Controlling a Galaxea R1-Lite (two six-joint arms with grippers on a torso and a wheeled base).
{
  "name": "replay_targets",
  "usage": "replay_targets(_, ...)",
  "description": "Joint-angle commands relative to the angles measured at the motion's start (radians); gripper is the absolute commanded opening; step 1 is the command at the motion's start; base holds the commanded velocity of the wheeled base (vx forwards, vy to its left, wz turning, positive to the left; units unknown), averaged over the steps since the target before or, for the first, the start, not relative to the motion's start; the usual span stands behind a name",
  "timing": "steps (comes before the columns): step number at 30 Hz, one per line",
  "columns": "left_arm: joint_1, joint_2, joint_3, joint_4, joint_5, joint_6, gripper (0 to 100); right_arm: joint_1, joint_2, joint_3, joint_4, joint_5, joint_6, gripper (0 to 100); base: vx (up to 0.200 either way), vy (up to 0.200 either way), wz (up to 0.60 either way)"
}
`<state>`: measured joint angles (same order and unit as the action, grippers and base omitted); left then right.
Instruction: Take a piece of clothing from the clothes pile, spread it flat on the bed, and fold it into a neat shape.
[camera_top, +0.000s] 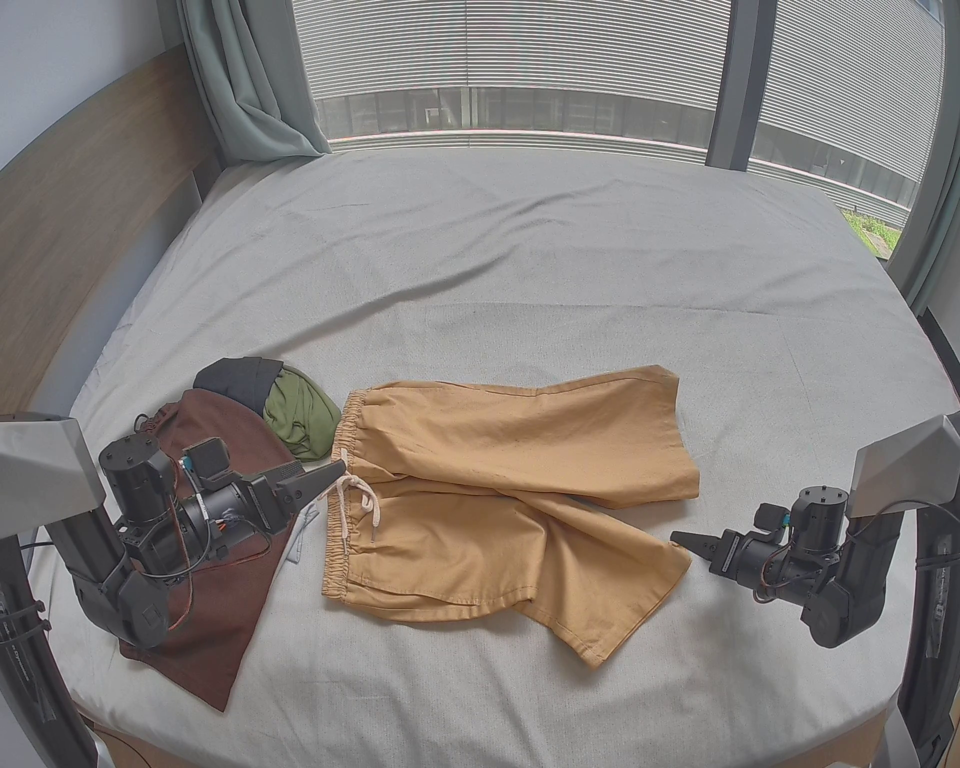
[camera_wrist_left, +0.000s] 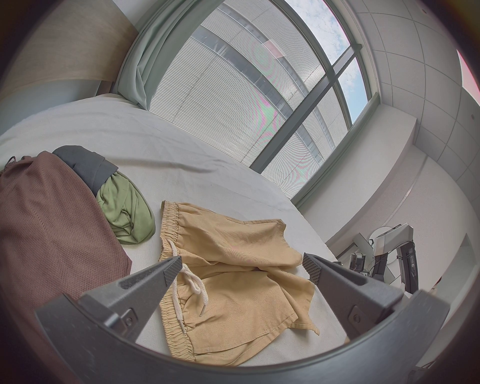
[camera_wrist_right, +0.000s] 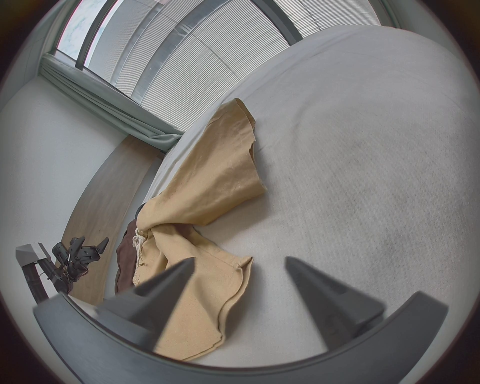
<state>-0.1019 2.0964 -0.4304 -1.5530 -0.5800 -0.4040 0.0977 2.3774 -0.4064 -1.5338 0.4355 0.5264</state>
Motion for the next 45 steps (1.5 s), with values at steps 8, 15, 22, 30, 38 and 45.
replay_targets(8, -0.001, -0.002, 0.004, -0.001, 0.000, 0.001, 100, 0.083, -0.003, 0.009, -0.005, -0.038, 0.192, 100, 0.000, 0.000, 0.00)
replay_targets(15, -0.001, 0.002, 0.004, -0.001, -0.001, 0.014, 100, 0.094, 0.005, -0.017, -0.005, -0.054, 0.242, 0, 0.000, 0.000, 0.00)
replay_targets(22, -0.001, 0.002, 0.004, -0.001, -0.001, 0.014, 100, 0.094, 0.005, -0.022, -0.005, -0.075, 0.241, 0, 0.000, 0.000, 0.00)
replay_targets(30, -0.007, 0.004, 0.010, -0.001, 0.000, 0.014, 100, 0.063, -0.003, -0.065, -0.005, -0.077, 0.239, 0, 0.000, 0.000, 0.00)
replay_targets(38, -0.009, 0.005, 0.010, -0.001, 0.000, 0.014, 100, 0.016, 0.006, -0.157, -0.008, -0.084, 0.236, 0, 0.000, 0.000, 0.00)
replay_targets(45, -0.015, 0.011, 0.012, -0.001, 0.000, 0.014, 100, 0.024, 0.016, -0.178, -0.008, -0.086, 0.215, 0, 0.000, 0.000, 0.00)
